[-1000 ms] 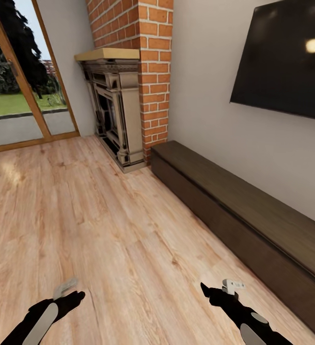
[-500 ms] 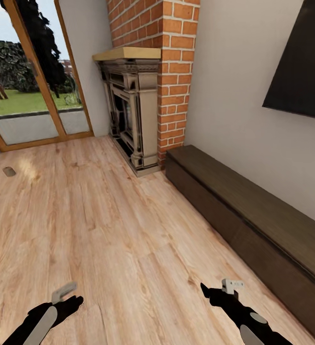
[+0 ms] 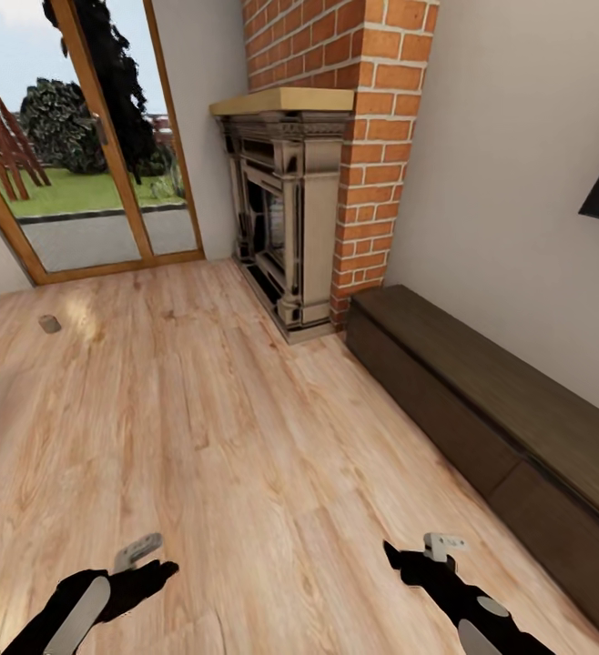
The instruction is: Place each of the two pumpkins and all three candles from the living room inside a cabinet in the living room (use any cabinet), then make sure every cabinet is closed, and position the cauldron so it is next to a table in the living room.
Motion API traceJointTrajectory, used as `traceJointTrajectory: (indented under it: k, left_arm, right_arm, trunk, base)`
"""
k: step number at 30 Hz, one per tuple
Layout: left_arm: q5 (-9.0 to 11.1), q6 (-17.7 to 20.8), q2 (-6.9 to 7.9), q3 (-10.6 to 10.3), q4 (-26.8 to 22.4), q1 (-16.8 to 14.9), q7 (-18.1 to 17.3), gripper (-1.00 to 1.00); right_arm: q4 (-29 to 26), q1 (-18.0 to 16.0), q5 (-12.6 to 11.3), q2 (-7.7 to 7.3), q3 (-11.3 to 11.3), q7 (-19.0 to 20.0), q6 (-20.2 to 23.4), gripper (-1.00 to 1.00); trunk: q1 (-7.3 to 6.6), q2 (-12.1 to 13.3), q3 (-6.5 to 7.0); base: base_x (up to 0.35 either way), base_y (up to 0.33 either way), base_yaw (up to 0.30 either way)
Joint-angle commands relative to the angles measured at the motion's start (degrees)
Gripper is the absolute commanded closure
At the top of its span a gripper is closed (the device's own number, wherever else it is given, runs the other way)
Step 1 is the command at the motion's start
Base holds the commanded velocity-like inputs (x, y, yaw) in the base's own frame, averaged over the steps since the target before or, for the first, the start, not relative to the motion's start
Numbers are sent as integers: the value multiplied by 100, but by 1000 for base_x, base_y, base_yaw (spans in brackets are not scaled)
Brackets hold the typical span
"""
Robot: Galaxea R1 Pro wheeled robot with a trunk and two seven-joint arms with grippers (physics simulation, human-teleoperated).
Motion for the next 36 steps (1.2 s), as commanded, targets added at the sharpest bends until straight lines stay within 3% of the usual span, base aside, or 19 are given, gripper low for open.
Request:
traceJointTrajectory:
  k: [1, 5, 7, 9, 12, 26, 32, 34, 36]
  left_arm:
    - [52, 95, 4, -25, -93, -3, 37, -100]
    - [17, 547, 66, -39, -623, -7, 24, -100]
    - [-4, 927, 192, -27, -762, -114, 23, -100]
    - [7, 1070, 338, -22, -767, -222, 15, -100]
    - [30, 1155, 407, -28, -805, -301, 5, -100]
    - [117, 1182, 400, 28, -692, -339, 5, -100]
    - [119, 1114, 380, 41, -216, -339, 2, -100]
    - [104, 954, 340, 37, 178, -339, -4, -100]
    - [77, 507, 255, 24, 617, -339, -2, -100]
  right_arm:
    - [-7, -6, -32, -7, 24, -48, 8, -100]
    - [4, -6, -29, -8, 23, -47, 5, -100]
    - [5, -6, -26, -7, 24, -47, 2, -100]
    - [6, -6, -22, -6, 24, -47, 1, -100]
    - [5, -6, -24, -11, 20, -47, 2, -100]
    - [5, -6, -20, -7, 24, -47, 0, -100]
    - [6, -6, -20, -6, 26, -47, 2, -100]
    - [0, -6, -15, -6, 26, -47, 1, -100]
    - [-7, -6, -14, -6, 31, -51, 0, -100]
  trunk:
    - [3, -2, -5]
    - [3, -2, -5]
    - [3, -2, -5]
    - [3, -2, -5]
    - [3, -2, -5]
    - [3, -2, -5]
    - [3, -2, -5]
    - [3, -2, -5]
    - [3, -2, -5]
  base:
    - [287, 175, 3]
    - [281, 173, 1]
    - [272, 179, 0]
    - [268, 181, 0]
    - [260, 180, 0]
    - [258, 180, 0]
    - [265, 226, 0]
    - [280, 201, 0]
    - [307, 89, 0]
